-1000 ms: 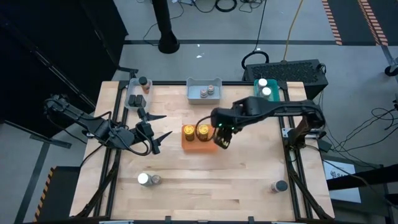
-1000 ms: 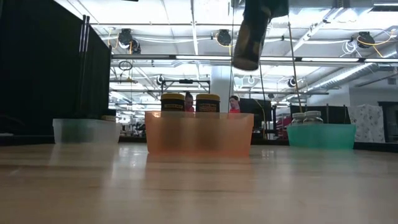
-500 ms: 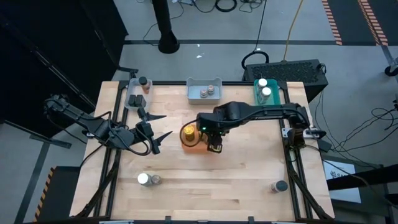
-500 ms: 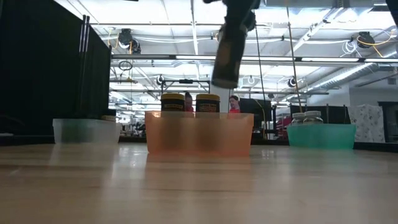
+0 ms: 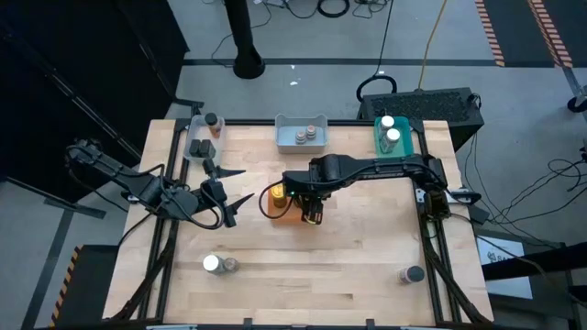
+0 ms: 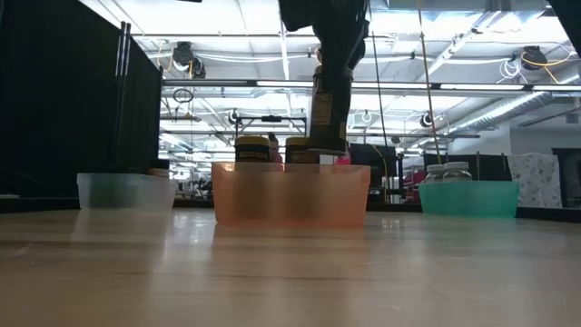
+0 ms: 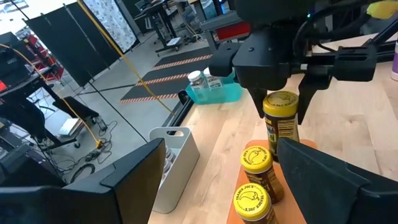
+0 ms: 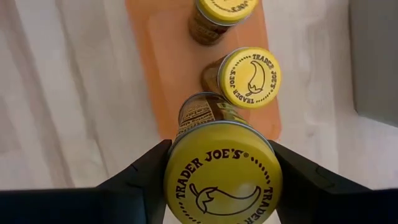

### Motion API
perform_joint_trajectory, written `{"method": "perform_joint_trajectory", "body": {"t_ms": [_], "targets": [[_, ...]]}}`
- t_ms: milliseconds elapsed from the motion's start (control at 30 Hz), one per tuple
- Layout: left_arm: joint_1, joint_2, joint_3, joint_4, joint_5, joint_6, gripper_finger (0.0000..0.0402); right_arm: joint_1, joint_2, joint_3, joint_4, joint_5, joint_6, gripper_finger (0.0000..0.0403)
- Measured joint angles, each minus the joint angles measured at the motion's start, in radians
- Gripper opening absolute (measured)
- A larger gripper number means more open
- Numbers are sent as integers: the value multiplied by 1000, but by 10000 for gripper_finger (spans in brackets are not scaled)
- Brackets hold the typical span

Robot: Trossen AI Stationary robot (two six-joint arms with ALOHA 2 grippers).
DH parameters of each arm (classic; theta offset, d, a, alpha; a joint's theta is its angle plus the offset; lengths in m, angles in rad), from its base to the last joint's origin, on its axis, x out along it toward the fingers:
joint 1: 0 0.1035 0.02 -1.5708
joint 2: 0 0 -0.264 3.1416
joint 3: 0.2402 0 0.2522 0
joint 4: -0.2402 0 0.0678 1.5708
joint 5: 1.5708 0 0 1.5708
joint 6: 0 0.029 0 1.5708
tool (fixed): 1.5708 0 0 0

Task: Sort spices by type
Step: Put the yellow seasoning bottle into the orange bin

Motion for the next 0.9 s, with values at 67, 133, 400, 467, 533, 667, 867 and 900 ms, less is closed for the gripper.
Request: {"method": "perform_joint_trajectory", "body": {"t_ms": [67, 133, 400, 467, 533, 667, 867, 900], "targets": [[0, 0, 0, 0, 0, 0, 315, 0, 0, 0, -3, 5, 2, 202], [0, 0, 0, 0, 0, 0, 315, 0, 0, 0, -3, 5, 5, 202], [0, 0, 0, -1, 0, -1, 315, 2, 41, 0, -3, 4, 4, 203], [0, 0, 0, -3, 0, -1, 315, 2, 59, 0, -11, 4, 0, 203], [0, 0, 0, -3, 0, -2, 315, 2, 77, 0, -10, 4, -3, 204], [0, 0, 0, -7, 0, -2, 315, 1, 99, 0, -2, 4, -3, 204], [0, 0, 0, -10, 0, -2, 315, 1, 127, 0, 6, 2, -3, 209], [0, 0, 0, -12, 0, -2, 315, 1, 128, 0, 6, 2, -3, 212]]}}
